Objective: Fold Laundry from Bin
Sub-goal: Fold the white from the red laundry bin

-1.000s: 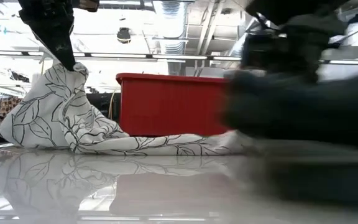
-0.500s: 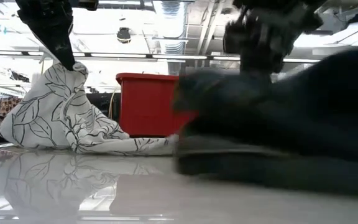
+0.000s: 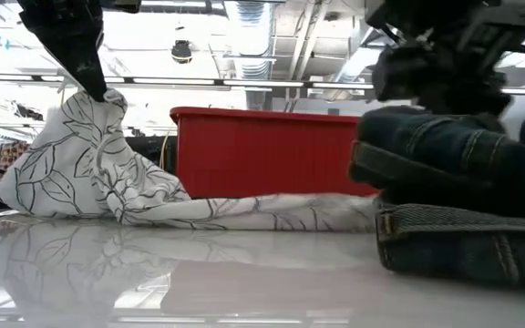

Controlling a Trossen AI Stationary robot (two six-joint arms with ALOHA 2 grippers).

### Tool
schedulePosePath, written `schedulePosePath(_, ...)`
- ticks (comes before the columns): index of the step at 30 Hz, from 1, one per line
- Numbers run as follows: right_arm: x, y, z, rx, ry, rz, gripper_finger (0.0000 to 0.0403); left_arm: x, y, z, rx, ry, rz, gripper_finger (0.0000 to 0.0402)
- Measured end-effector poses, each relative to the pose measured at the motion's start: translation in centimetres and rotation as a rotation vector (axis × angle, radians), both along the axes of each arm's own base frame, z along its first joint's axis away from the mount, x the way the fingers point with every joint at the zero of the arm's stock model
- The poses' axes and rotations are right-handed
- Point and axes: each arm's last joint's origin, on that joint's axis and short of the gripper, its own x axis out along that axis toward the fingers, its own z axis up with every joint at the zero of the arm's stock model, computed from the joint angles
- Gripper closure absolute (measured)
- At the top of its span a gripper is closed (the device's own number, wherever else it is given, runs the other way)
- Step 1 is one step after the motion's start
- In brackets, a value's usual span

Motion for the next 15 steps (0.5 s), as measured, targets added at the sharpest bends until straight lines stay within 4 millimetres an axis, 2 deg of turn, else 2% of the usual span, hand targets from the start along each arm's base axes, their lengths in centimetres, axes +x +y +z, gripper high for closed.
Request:
schedulePosePath(5,2.6,-2.7,3.9,-0.153,-0.245,-0.209,0.0384,-0.2,0.1,0.0,0.009,0.017,0.001,0.0401)
schedulePosePath(7,3.1,-3.3,5.1,-0.164,-0.31,-0.222,0.0384,-0.2,0.1,-0.1,0.012,0.024,0.001,0.0401)
schedulePosePath(10,2.5,-3.9,4.4,-0.132,-0.204,-0.166,0.0384,-0.3,0.1,-0.1,0.018,0.027,0.001,0.0401)
schedulePosePath(12,2.1,-4.2,3.8,-0.165,-0.144,-0.219,0.0384,-0.3,0.2,-0.1,0.025,0.027,0.003,0.0401)
schedulePosePath(15,2.3,-4.1,4.0,-0.16,-0.171,-0.209,0.0384,-0.3,0.2,-0.1,0.03,0.027,0.004,0.0401)
